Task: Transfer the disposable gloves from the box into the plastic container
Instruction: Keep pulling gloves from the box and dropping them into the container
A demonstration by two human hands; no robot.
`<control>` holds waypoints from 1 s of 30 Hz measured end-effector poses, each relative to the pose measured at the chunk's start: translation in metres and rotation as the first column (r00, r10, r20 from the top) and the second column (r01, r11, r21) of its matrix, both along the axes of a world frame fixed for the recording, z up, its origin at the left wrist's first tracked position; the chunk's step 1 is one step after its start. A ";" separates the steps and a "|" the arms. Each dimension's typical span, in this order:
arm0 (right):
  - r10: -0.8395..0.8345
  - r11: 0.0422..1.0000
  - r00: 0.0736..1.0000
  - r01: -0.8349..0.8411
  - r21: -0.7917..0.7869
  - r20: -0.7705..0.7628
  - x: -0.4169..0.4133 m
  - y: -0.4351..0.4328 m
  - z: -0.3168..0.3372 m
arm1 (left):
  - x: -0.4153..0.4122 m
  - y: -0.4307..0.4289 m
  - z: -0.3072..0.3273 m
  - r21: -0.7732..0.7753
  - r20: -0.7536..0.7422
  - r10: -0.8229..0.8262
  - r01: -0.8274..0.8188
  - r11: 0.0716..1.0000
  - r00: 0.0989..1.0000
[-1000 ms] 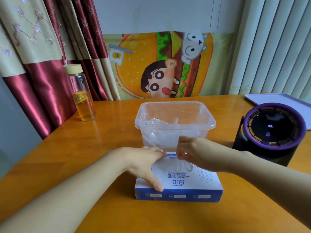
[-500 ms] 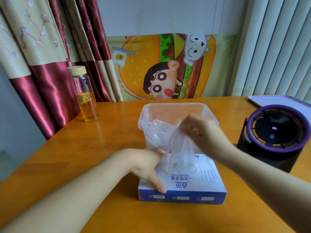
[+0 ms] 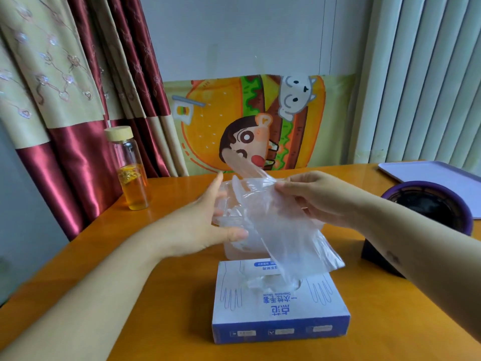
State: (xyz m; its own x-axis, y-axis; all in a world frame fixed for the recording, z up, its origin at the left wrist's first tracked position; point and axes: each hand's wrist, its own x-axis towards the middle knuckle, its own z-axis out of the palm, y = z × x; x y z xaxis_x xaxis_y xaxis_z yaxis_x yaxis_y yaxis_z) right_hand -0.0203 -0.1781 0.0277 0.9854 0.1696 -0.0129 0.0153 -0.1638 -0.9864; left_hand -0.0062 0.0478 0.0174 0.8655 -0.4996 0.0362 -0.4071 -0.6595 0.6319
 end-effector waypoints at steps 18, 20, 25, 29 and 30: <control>0.186 0.849 0.756 0.198 -0.490 0.627 -0.005 0.001 0.004 | 0.057 -0.031 0.014 -0.702 -0.329 0.296 -0.442 0.559 0.897; 0.321 0.647 0.690 0.341 -0.683 0.649 -0.005 0.006 -0.004 | 0.062 -0.030 0.014 -0.731 -0.389 0.255 -0.465 0.499 0.885; 0.113 0.665 0.586 0.555 -0.499 0.802 0.019 0.018 -0.002 | 0.062 -0.028 0.010 -0.744 -0.469 0.212 -0.513 0.428 0.858; -0.039 0.845 0.741 0.382 -0.374 0.670 0.038 0.029 0.021 | 0.061 -0.010 0.014 -0.733 -0.493 0.255 -0.555 0.392 0.832; -0.048 0.885 0.800 0.312 -0.346 0.598 0.042 0.032 0.027 | 0.060 -0.005 0.016 -0.717 -0.445 0.304 -0.539 0.443 0.842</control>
